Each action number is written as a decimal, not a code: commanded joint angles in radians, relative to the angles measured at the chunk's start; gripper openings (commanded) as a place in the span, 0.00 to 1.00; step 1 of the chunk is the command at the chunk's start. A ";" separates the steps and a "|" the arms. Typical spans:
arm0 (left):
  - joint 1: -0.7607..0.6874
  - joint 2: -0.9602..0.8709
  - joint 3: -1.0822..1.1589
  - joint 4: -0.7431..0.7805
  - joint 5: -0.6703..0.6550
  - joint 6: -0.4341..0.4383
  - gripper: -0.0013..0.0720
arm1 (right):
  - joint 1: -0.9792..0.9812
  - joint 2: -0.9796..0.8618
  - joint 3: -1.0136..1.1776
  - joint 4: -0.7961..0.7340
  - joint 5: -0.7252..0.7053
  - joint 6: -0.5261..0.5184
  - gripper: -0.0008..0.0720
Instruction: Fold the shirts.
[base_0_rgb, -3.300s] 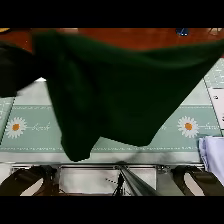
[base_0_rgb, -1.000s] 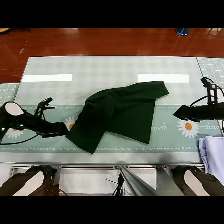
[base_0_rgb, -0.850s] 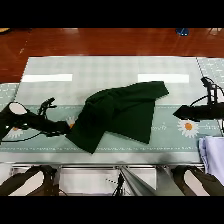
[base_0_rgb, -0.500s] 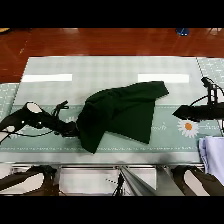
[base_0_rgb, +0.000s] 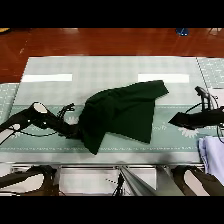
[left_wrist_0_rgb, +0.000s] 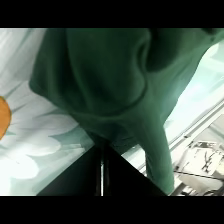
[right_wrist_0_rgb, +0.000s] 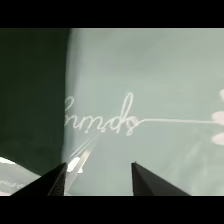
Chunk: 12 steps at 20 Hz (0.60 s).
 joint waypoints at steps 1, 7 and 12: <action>-0.001 0.036 0.003 0.014 0.005 0.015 0.05 | 0.002 0.001 -0.081 0.091 -0.027 -0.004 0.70; -0.001 0.173 0.033 0.013 -0.034 0.014 0.05 | 0.002 0.001 -0.217 0.255 -0.117 -0.006 0.77; -0.001 0.209 0.084 0.013 -0.066 0.012 0.05 | 0.002 0.001 -0.319 0.341 -0.144 -0.027 0.76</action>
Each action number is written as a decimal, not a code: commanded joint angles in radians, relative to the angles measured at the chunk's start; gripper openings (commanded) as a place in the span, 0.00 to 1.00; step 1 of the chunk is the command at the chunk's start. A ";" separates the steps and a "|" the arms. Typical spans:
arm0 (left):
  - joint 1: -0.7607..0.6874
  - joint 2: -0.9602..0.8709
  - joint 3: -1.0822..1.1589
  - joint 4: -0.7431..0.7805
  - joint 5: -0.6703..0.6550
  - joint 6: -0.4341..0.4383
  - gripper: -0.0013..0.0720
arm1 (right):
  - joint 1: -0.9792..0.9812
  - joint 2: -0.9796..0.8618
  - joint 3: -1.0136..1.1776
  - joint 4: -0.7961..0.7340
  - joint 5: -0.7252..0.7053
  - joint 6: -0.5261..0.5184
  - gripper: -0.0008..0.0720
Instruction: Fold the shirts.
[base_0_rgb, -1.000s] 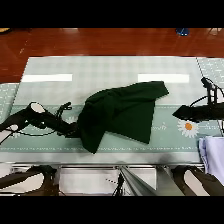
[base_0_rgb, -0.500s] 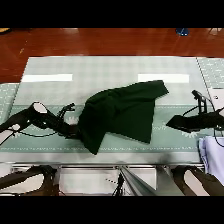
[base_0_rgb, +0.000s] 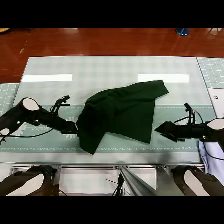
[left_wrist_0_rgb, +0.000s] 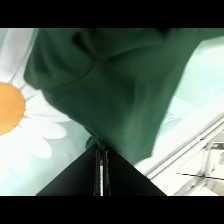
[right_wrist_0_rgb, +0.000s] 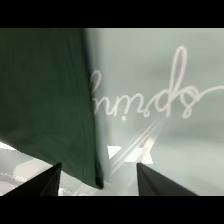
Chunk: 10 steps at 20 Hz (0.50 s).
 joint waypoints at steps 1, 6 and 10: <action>0.000 0.023 0.040 -0.011 -0.033 -0.003 0.05 | 0.001 0.001 -0.066 0.082 -0.018 -0.020 0.76; 0.000 0.024 0.098 -0.035 -0.045 -0.003 0.05 | 0.209 0.000 -0.088 0.093 -0.173 0.053 0.76; 0.000 0.024 0.148 -0.037 -0.066 -0.003 0.05 | 0.372 -0.071 -0.088 0.071 -0.316 0.217 0.76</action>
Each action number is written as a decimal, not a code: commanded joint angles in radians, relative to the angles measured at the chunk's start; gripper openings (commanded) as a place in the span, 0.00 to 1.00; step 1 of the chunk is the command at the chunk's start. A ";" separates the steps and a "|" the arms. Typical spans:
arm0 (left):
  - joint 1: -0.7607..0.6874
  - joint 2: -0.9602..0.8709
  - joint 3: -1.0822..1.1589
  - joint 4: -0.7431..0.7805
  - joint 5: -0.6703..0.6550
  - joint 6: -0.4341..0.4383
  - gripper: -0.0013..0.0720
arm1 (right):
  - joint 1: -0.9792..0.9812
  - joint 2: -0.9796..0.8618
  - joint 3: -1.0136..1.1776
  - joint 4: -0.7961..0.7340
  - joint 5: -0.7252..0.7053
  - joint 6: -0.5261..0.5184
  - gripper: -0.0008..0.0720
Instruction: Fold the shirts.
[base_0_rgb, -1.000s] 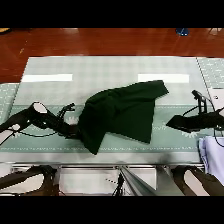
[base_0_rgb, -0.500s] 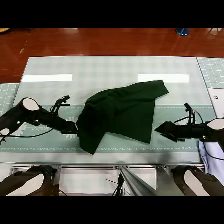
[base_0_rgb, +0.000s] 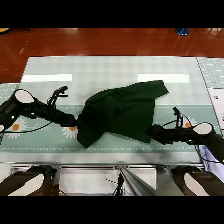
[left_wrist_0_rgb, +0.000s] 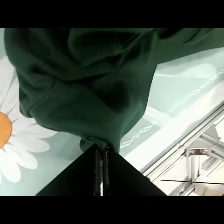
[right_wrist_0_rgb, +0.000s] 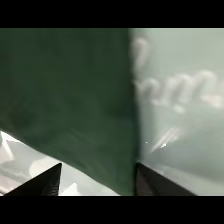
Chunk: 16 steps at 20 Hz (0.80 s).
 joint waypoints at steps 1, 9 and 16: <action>0.000 0.002 0.049 -0.012 -0.017 0.001 0.05 | 0.143 -0.089 -0.006 -0.025 -0.125 0.103 0.72; 0.011 0.054 0.333 -0.078 -0.048 -0.019 0.05 | 0.200 0.021 0.225 -0.040 0.025 -0.043 0.04; 0.189 0.203 0.882 -0.127 0.106 -0.177 0.05 | 0.200 0.365 0.748 -0.268 0.005 0.155 0.04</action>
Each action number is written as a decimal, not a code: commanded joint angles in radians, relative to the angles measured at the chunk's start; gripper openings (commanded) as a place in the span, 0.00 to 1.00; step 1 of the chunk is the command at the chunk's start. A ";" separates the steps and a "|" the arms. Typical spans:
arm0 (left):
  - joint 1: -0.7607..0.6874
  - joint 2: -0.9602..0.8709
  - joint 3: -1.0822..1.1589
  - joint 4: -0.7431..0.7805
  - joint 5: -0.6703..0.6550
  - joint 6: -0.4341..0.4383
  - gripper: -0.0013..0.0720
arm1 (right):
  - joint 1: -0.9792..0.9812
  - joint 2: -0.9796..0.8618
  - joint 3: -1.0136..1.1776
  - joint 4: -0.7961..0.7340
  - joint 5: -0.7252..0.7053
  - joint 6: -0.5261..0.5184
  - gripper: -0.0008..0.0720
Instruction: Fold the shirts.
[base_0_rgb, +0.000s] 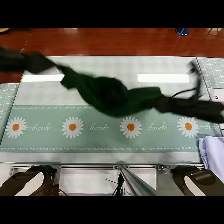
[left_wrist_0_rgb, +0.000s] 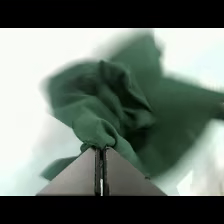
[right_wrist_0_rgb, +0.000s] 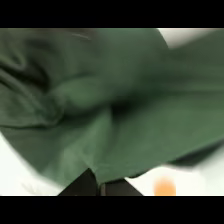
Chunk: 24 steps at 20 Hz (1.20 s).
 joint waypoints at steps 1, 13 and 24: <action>0.101 0.079 0.263 -0.013 0.161 -0.110 0.05 | 0.001 0.131 0.270 -0.200 -0.009 0.151 0.04; 0.195 0.321 0.430 0.077 0.240 -0.135 0.05 | 0.001 0.159 0.701 -0.421 0.050 0.286 0.04; 0.193 0.381 0.372 0.179 -0.195 -0.206 0.05 | 0.001 0.097 0.782 -0.666 0.533 0.330 0.04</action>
